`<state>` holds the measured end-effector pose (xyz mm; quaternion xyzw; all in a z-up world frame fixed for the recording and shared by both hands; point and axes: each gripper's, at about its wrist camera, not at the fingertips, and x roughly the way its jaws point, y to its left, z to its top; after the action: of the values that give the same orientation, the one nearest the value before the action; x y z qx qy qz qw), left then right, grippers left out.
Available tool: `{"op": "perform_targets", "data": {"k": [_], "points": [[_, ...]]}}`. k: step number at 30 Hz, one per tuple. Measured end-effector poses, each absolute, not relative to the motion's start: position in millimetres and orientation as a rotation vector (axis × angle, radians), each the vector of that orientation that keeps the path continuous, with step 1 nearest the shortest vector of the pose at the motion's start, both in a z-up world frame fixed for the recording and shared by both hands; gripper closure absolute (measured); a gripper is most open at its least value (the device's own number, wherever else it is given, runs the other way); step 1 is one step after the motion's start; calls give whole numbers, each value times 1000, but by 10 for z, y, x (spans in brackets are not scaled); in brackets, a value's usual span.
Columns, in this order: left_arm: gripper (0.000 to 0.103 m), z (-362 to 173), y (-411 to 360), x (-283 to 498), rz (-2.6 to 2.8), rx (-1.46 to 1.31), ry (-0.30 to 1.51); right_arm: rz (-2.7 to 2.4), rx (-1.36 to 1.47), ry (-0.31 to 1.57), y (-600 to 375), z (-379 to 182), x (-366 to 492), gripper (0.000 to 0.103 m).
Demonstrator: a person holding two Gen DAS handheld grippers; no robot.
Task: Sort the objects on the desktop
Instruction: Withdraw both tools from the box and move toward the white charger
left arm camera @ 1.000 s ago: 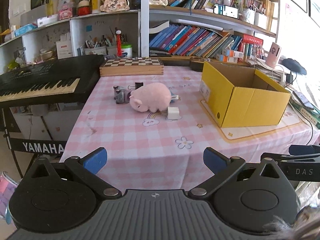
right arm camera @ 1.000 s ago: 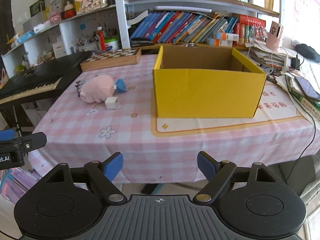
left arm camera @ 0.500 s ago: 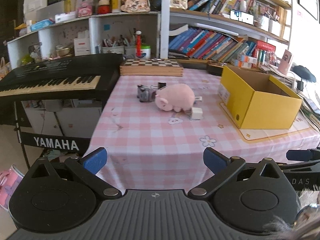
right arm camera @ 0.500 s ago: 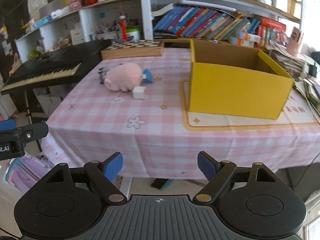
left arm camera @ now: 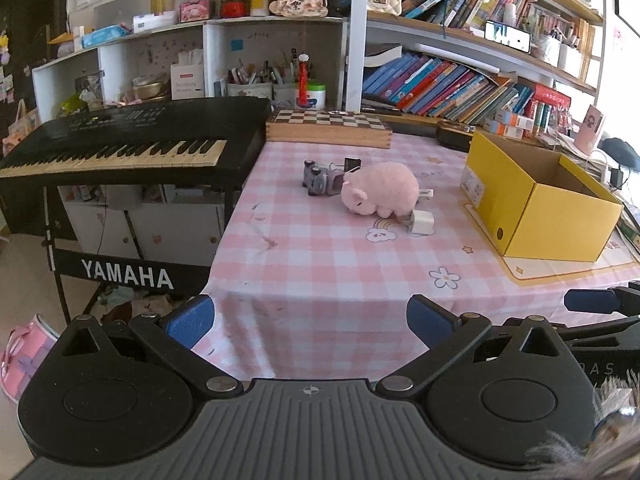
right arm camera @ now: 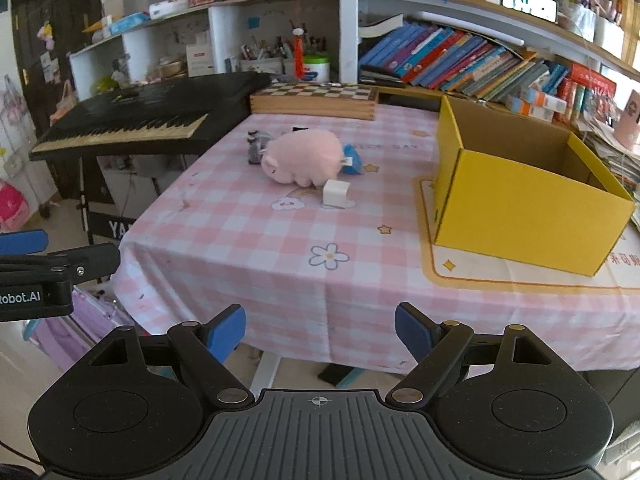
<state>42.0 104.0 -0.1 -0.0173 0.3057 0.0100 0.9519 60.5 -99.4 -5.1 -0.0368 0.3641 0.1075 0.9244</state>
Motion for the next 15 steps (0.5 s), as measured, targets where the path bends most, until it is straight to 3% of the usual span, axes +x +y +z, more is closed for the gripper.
{"op": "perform_targets", "data": {"k": [15], "points": [[0, -59, 995, 703, 3, -26, 640, 239, -94, 763, -966, -104, 910, 19]]}}
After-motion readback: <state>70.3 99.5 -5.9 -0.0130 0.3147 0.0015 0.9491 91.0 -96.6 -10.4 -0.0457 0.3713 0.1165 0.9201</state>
